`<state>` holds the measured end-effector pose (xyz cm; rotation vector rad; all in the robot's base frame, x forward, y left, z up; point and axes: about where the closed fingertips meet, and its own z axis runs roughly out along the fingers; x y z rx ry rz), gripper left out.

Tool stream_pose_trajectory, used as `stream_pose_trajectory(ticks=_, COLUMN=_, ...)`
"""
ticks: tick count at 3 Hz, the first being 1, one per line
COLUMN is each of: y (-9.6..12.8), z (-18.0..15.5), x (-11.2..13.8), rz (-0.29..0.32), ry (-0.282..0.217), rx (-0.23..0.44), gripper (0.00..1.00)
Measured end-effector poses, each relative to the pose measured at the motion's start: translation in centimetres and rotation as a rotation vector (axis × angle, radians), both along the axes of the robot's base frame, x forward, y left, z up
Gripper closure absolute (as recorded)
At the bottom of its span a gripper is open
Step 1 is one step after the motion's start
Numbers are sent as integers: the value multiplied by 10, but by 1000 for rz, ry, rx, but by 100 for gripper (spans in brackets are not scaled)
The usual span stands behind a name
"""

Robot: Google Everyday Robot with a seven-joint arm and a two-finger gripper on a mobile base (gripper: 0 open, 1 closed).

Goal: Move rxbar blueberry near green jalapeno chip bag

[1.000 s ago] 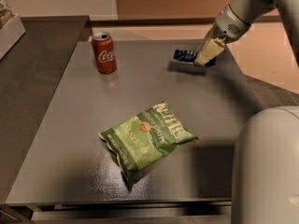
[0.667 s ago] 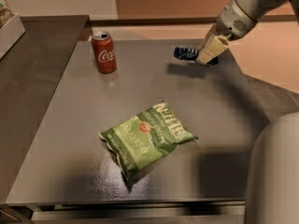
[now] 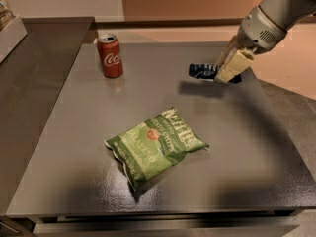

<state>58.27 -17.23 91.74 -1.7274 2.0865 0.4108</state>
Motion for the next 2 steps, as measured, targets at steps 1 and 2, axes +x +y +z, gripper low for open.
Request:
stream_pose_trajectory(ticks=1, y=-6, z=-16, x=-38, rz=8, ry=55, rx=-27, gripper=100)
stream_pose_trajectory(ticks=2, y=-6, z=-30, x=-70, rz=24, ry=92, rx=-30, gripper=100)
